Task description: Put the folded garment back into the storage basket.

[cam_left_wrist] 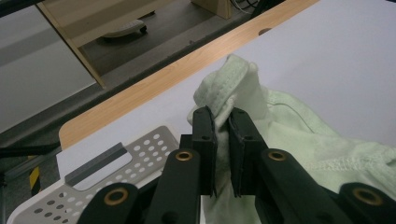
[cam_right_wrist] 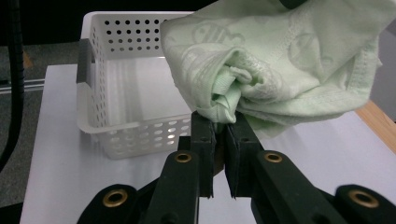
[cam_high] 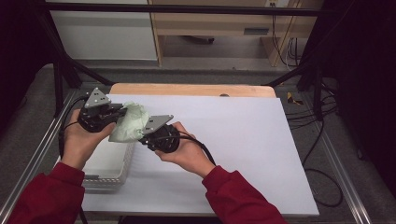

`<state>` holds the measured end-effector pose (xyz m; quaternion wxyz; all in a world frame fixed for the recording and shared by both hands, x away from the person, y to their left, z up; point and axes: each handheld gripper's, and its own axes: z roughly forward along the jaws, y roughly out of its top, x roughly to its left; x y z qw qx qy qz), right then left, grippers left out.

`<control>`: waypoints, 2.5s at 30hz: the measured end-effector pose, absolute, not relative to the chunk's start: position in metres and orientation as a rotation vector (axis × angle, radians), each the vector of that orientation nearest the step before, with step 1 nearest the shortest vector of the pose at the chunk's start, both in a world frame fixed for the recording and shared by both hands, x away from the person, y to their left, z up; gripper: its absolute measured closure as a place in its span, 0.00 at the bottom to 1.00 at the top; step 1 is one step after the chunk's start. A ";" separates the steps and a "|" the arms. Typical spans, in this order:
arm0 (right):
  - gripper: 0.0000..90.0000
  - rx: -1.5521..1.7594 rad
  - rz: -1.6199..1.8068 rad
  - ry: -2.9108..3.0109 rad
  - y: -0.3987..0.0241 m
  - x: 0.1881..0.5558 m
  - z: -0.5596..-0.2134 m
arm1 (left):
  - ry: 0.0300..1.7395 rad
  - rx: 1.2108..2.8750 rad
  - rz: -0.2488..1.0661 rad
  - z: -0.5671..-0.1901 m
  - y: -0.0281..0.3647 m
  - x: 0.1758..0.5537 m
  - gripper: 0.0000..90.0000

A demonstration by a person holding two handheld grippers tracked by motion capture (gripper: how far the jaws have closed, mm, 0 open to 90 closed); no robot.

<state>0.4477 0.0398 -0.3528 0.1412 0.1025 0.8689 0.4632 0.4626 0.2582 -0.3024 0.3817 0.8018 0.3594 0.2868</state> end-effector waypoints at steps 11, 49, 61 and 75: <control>0.93 0.288 1.339 2.515 0.053 0.453 -0.354 | 0.940 2.041 0.737 -0.302 0.267 0.465 0.91; 0.93 0.259 1.345 2.524 0.084 0.459 -0.354 | 0.977 2.019 0.771 -0.297 0.291 0.460 0.91; 0.93 0.259 1.344 2.535 0.095 0.461 -0.359 | 0.986 2.023 0.776 -0.298 0.297 0.458 0.91; 0.93 0.263 1.336 2.549 0.104 0.464 -0.365 | 1.009 2.029 0.769 -0.303 0.304 0.459 0.91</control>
